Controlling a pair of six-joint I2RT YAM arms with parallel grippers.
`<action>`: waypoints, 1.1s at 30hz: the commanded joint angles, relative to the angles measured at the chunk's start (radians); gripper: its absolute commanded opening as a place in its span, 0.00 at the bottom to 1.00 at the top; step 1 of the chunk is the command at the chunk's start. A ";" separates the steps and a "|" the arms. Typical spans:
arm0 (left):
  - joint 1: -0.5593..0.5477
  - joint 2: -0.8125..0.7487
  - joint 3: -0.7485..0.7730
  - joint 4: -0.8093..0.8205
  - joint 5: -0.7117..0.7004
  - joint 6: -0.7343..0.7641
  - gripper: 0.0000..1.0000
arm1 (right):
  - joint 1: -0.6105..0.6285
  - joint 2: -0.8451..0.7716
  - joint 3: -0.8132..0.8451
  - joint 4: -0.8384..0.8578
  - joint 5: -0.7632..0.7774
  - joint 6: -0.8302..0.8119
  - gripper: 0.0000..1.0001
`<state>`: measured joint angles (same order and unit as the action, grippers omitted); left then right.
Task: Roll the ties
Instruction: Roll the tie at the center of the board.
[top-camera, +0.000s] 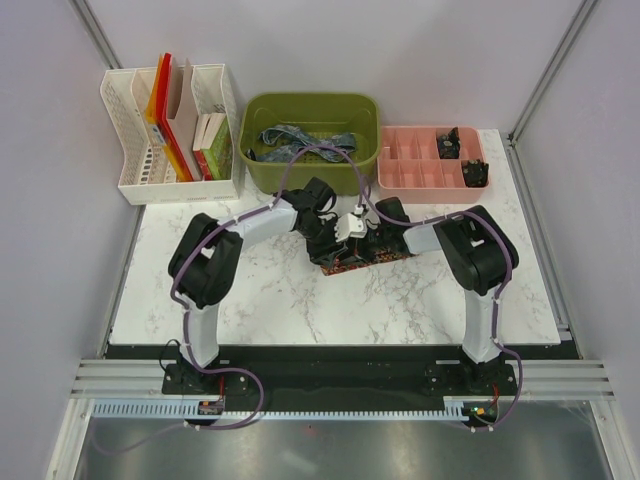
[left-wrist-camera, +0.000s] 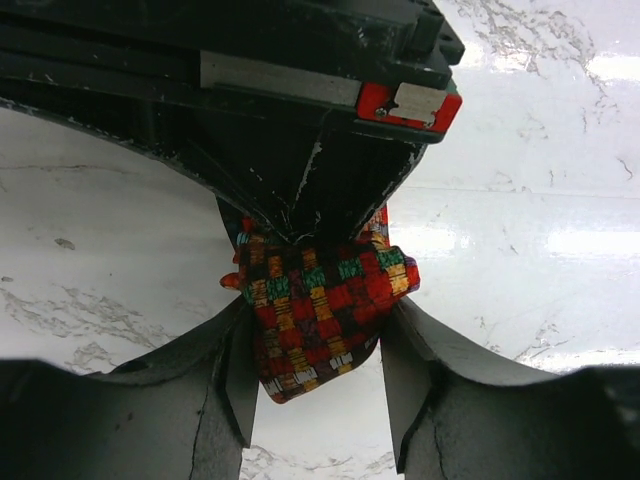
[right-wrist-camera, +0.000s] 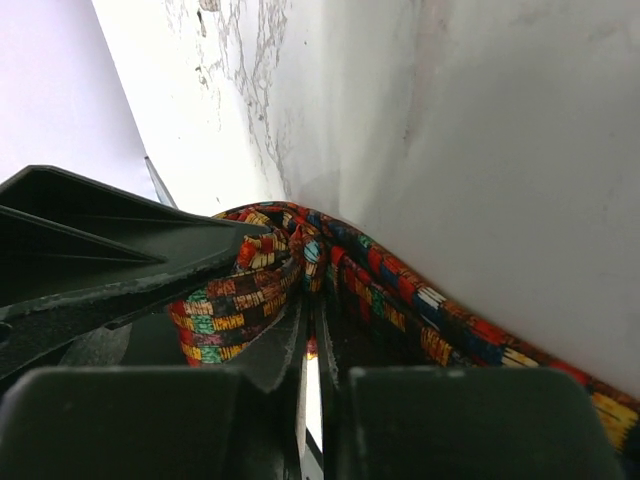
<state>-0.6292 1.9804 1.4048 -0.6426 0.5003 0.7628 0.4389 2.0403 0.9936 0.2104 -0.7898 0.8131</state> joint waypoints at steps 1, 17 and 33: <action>-0.064 0.080 0.046 0.014 0.018 -0.002 0.44 | 0.044 0.003 -0.020 0.058 -0.008 0.020 0.13; -0.073 0.187 0.083 -0.173 -0.121 0.156 0.28 | -0.098 -0.048 0.120 -0.345 -0.065 -0.308 0.36; -0.055 0.215 0.138 -0.244 -0.095 0.267 0.27 | -0.138 -0.140 0.076 -0.298 -0.163 -0.250 0.59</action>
<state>-0.6807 2.0937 1.5585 -0.8104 0.4427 0.9482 0.2974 1.9533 1.0916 -0.1741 -0.9035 0.5133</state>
